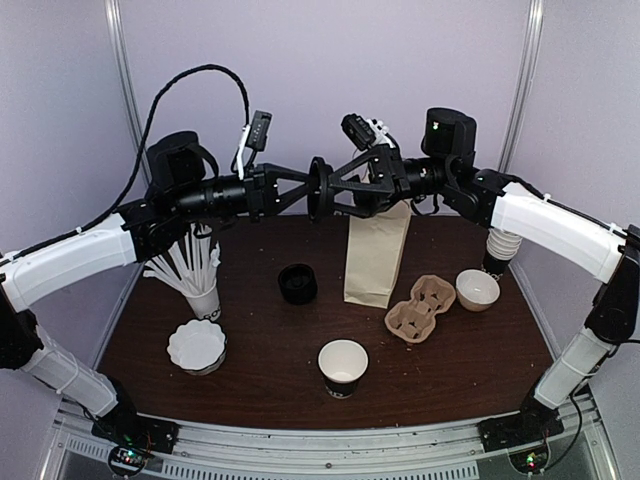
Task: Pack the takeout coffee
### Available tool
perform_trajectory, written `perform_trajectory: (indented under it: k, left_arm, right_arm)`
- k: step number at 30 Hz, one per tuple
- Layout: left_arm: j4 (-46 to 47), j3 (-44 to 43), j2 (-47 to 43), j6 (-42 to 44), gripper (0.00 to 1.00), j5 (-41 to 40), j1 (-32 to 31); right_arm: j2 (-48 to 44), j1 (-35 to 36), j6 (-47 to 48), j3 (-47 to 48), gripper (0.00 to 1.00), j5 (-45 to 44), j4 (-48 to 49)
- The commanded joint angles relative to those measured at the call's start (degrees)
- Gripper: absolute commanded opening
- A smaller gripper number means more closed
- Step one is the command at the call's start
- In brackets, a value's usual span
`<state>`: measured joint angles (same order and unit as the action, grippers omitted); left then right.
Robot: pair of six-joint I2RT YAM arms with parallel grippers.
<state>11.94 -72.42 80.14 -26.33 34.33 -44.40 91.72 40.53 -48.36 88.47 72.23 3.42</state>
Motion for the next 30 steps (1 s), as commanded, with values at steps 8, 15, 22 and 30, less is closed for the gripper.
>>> perform_trajectory:
  k: [8, 15, 22, 30]
  left_arm:
    - [-3.45, -3.14, 1.88, 4.33, 0.16, -4.92, -2.22]
    - [-5.75, -1.50, -0.27, 6.40, 0.45, -9.52, -2.36]
    - [-17.34, 2.27, -7.12, 12.37, 0.58, -15.29, -2.35]
    - [-30.86, 5.19, -15.70, 17.41, 0.61, -33.15, -2.14]
  right_arm:
    - [0.28, 0.25, 0.14, 0.82, 0.76, -0.30, 0.10]
    - [-0.77, -0.91, 10.28, 1.57, 0.68, -2.02, -11.84]
    - [-4.39, -1.20, 47.76, 8.17, 0.69, -17.12, -48.03]
    - [-6.17, 8.17, 81.20, 9.74, 0.69, -48.40, -71.33]
